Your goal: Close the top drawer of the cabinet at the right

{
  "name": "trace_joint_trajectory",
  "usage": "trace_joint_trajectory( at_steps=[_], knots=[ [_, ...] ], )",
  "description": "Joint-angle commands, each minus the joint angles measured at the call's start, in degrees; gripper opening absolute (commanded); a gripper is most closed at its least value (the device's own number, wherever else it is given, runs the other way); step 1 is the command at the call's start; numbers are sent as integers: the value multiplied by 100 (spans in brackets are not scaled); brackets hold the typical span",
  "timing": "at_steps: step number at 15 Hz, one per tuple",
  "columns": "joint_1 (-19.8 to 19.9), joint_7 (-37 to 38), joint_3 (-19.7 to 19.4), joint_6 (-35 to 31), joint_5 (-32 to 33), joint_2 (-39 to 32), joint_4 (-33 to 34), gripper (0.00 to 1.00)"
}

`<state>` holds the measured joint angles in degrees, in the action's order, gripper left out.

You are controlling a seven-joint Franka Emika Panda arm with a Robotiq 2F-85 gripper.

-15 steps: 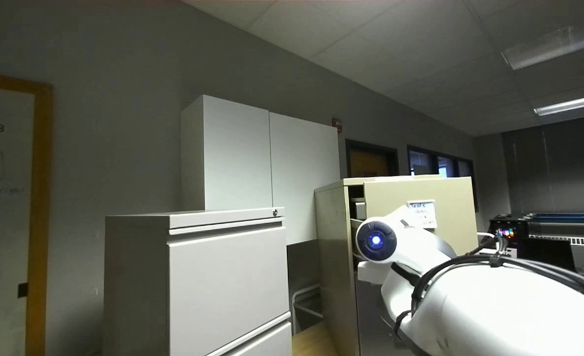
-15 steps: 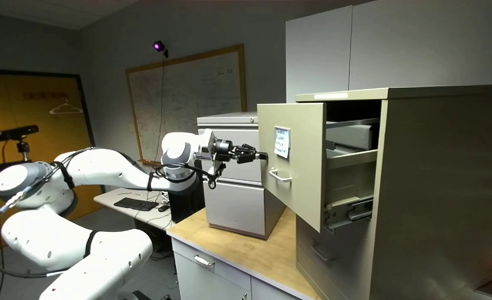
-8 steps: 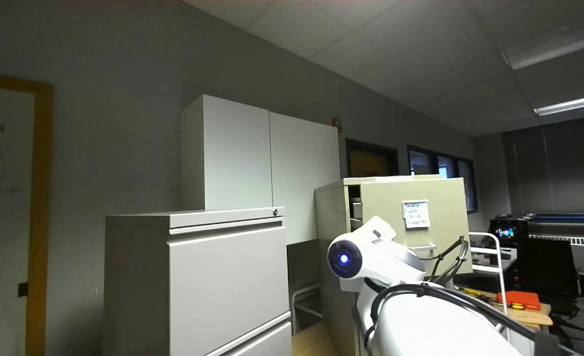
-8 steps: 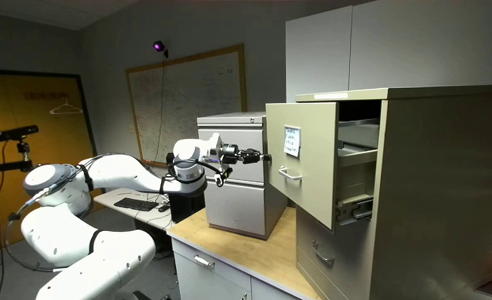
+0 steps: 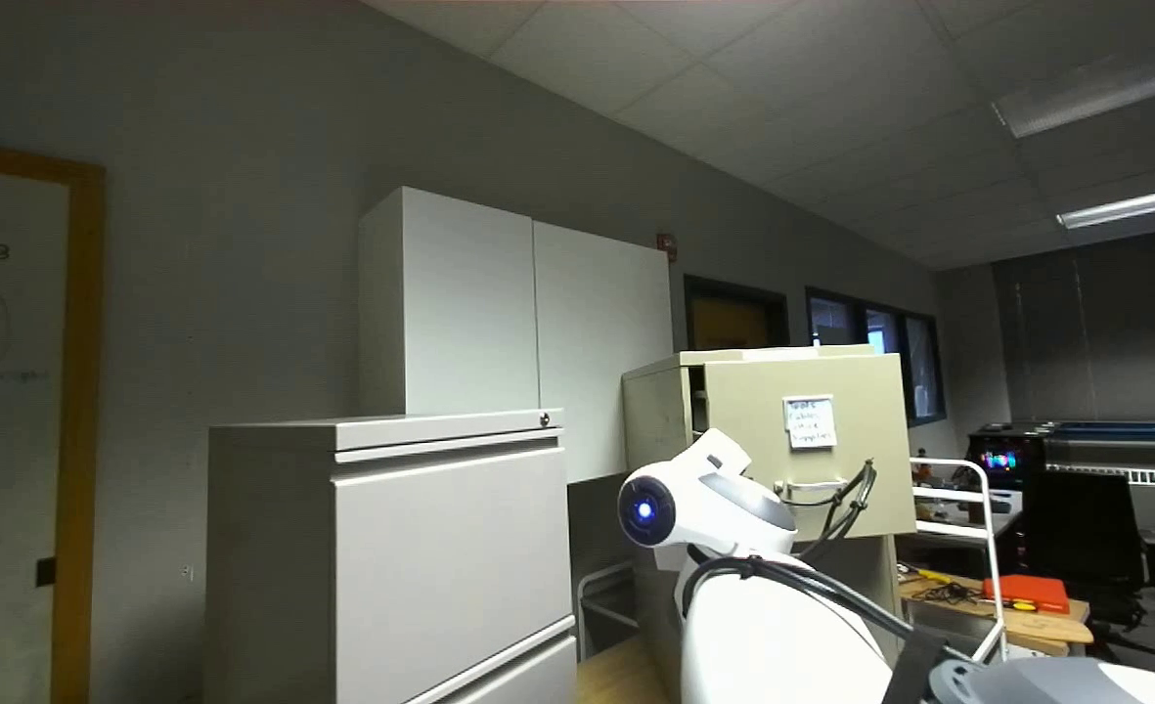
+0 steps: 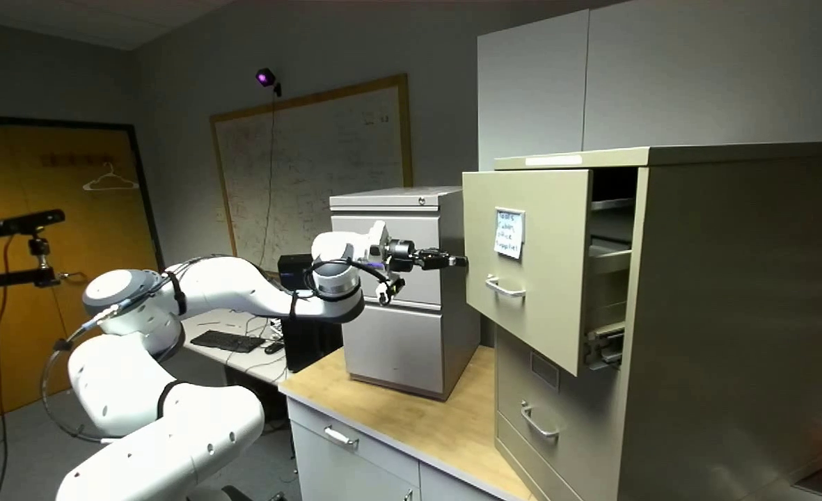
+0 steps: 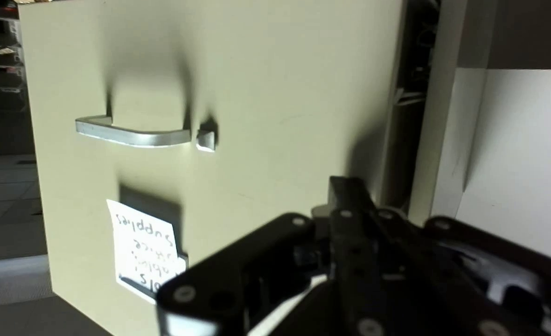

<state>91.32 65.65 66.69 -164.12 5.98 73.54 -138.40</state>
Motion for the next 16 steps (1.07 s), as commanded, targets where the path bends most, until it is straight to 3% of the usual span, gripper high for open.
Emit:
trace_joint_trajectory(
  at_steps=[1, 16],
  knots=[
    [720, -280, 231, -72, -163, -400, 716, 0],
    [1892, -567, 839, 1615, -255, -937, 2334, 0]
  ],
)
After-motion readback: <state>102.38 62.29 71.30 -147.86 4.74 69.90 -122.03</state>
